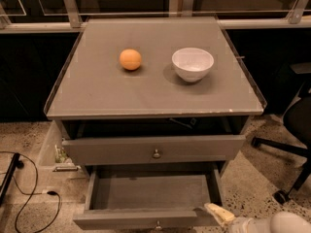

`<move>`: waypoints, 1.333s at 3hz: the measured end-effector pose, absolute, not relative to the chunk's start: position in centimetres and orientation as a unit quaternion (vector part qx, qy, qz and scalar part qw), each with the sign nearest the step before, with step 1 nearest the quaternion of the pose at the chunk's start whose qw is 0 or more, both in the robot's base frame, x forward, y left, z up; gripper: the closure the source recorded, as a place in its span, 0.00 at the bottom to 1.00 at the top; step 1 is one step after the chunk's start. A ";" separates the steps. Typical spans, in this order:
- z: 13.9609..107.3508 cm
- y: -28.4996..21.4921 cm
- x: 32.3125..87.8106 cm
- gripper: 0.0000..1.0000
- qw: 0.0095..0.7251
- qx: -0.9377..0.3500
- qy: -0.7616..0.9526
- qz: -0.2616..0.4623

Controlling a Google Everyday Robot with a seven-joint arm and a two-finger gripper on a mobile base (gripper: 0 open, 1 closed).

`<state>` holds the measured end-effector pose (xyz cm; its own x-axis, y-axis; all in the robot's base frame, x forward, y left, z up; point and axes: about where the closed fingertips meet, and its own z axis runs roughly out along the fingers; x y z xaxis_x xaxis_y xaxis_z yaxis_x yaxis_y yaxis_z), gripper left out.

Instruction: Open middle drawer

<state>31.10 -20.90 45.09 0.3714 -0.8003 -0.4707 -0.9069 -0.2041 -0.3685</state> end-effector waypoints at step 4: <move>38.4 -21.7 37.8 0.19 0.274 -0.750 0.592 0.108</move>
Offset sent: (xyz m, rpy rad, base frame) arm 0.0698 -0.0147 -0.0841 -0.0260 0.1127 -0.0843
